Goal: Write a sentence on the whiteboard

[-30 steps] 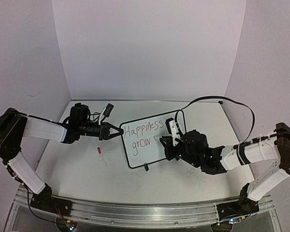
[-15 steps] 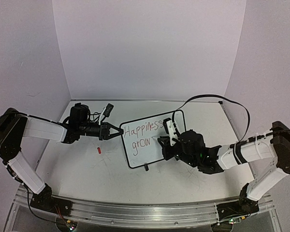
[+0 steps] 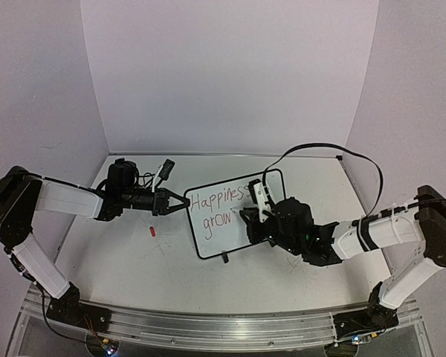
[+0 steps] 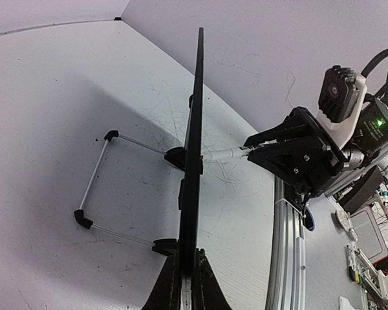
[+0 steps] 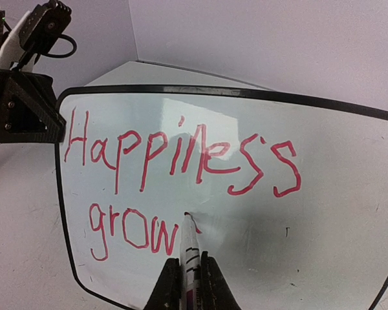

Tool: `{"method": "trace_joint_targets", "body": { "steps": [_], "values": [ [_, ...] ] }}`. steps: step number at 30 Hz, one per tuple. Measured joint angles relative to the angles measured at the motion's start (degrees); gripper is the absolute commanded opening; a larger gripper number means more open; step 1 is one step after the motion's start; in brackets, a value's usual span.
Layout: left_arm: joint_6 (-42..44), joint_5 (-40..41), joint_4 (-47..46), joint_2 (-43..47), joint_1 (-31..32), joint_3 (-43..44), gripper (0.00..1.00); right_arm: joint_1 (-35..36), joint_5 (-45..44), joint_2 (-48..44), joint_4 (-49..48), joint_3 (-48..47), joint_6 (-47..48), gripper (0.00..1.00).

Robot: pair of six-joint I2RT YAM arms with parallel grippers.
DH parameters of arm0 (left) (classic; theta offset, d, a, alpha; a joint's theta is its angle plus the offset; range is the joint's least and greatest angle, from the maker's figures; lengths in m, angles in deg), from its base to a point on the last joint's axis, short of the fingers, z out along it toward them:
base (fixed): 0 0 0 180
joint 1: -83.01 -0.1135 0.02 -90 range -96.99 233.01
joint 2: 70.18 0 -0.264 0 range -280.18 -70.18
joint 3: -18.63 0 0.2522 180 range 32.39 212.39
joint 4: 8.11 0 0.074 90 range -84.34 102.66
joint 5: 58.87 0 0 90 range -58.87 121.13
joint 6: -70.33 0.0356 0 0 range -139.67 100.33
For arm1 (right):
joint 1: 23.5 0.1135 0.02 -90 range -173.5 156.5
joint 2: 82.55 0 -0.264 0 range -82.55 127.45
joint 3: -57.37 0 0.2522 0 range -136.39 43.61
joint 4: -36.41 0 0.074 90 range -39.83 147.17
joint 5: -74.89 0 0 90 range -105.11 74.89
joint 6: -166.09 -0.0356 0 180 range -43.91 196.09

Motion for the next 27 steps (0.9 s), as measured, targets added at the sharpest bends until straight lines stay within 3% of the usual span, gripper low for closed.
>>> {"method": "trace_joint_targets", "body": {
  "steps": [27],
  "values": [
    [0.04, -0.12, -0.01, 0.00, 0.00, 0.00, 0.00, 0.76, -1.08, -0.85, 1.87, 2.19, -2.45, 0.00]
  ]
}}
